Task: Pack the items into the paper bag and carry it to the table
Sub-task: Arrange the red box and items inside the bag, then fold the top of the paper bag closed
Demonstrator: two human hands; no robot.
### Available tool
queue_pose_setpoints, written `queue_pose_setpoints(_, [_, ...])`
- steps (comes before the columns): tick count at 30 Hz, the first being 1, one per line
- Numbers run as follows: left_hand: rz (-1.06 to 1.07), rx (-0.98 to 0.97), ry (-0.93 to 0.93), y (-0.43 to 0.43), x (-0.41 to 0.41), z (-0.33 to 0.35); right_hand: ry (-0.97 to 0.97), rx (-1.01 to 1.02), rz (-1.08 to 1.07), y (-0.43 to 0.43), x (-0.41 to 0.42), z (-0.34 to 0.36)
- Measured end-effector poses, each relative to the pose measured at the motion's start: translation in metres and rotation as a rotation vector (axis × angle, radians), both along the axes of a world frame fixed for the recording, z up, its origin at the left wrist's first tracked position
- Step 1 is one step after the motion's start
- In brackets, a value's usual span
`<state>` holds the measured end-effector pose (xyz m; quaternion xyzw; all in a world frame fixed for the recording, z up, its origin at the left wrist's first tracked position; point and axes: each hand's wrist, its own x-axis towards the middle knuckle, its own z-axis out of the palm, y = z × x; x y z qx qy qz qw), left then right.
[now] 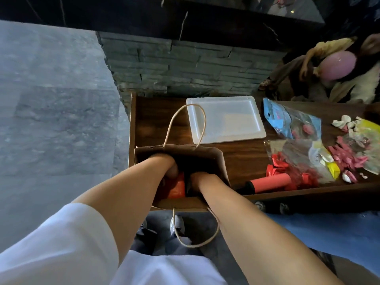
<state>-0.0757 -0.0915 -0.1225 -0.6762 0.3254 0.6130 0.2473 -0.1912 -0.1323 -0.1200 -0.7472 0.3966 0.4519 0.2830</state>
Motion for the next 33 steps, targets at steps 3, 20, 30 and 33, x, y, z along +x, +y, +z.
queue_pose_setpoints(3, [0.022, -0.084, -0.061, 0.005, 0.006, -0.011, -0.054, -0.132, -0.001, 0.001, -0.009, -0.010])
queue_pose_setpoints(20, [-0.099, -0.182, -0.092, 0.021, 0.004, 0.010, -0.252, -0.231, 0.008, -0.009, -0.026, 0.058])
queue_pose_setpoints(30, [0.707, -1.509, 0.020, 0.142, 0.032, 0.115, -0.569, -0.088, -0.584, -0.018, -0.193, 0.112])
queue_pose_setpoints(33, [0.937, -1.376, -0.098, 0.181, 0.032, 0.095, -0.693, -0.092, -0.593, -0.014, -0.183, 0.085])
